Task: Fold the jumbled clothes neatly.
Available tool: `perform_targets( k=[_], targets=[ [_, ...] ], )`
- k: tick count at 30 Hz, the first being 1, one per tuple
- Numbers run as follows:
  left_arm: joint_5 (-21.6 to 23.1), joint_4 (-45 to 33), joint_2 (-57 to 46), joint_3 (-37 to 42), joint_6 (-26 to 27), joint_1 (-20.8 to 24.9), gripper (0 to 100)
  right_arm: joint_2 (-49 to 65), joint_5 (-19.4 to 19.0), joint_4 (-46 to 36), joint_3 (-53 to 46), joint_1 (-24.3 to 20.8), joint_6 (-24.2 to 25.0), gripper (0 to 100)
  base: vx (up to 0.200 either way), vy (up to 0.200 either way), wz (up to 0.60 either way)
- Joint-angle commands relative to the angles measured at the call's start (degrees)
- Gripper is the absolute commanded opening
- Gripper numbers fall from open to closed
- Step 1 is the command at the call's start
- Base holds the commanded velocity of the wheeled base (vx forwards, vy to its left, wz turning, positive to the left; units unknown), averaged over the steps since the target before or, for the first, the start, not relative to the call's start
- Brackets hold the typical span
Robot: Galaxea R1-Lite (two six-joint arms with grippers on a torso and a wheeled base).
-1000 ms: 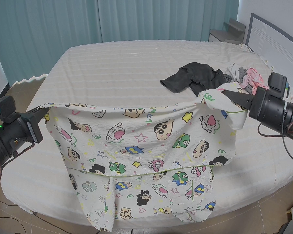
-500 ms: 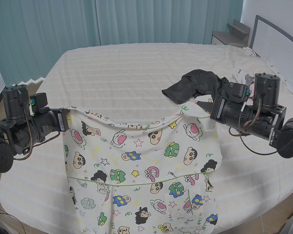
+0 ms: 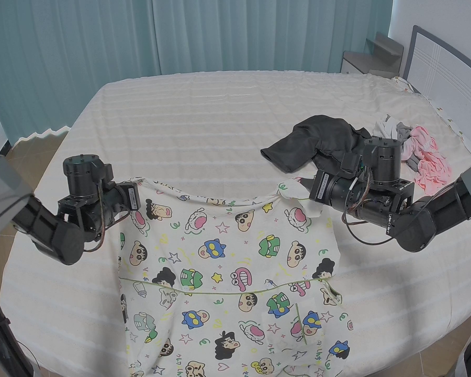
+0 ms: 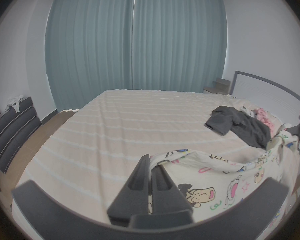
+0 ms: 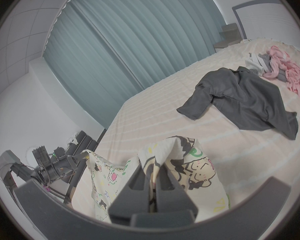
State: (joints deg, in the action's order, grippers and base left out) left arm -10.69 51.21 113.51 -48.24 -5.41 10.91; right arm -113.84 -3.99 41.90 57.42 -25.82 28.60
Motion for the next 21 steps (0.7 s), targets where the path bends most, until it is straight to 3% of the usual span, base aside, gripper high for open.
perform_targets(
  k=[1, 7, 16, 17, 21],
  targets=[
    [-2.58, 5.65, 14.55, -6.69, 0.31, -0.72, 0, -8.42, 1.79, 2.13, 5.42, 0.60, 4.18, 0, 0.000, 0.000, 0.00],
    [-6.01, 10.13, 21.84, -13.29, 0.75, -2.21, 0, -13.96, 2.32, 3.01, 9.38, 1.03, 5.50, 0, 0.000, 0.000, 0.00],
    [-6.54, 12.60, 28.88, -22.34, 6.38, -3.97, 0, -19.05, 2.23, 2.49, 15.36, 1.03, 5.59, 0, 0.000, 0.000, 0.00],
    [-6.45, 12.60, 29.84, -24.01, 7.17, -4.23, 100, -20.20, 1.96, 2.40, 16.94, 1.21, 5.68, 100, 0.000, 0.000, 0.00],
    [-6.54, 12.60, 33.53, -29.46, 7.96, -4.93, 100, -22.92, 3.11, 2.66, 19.49, 1.91, 5.59, 100, 0.000, 0.000, 0.00]
  ],
)
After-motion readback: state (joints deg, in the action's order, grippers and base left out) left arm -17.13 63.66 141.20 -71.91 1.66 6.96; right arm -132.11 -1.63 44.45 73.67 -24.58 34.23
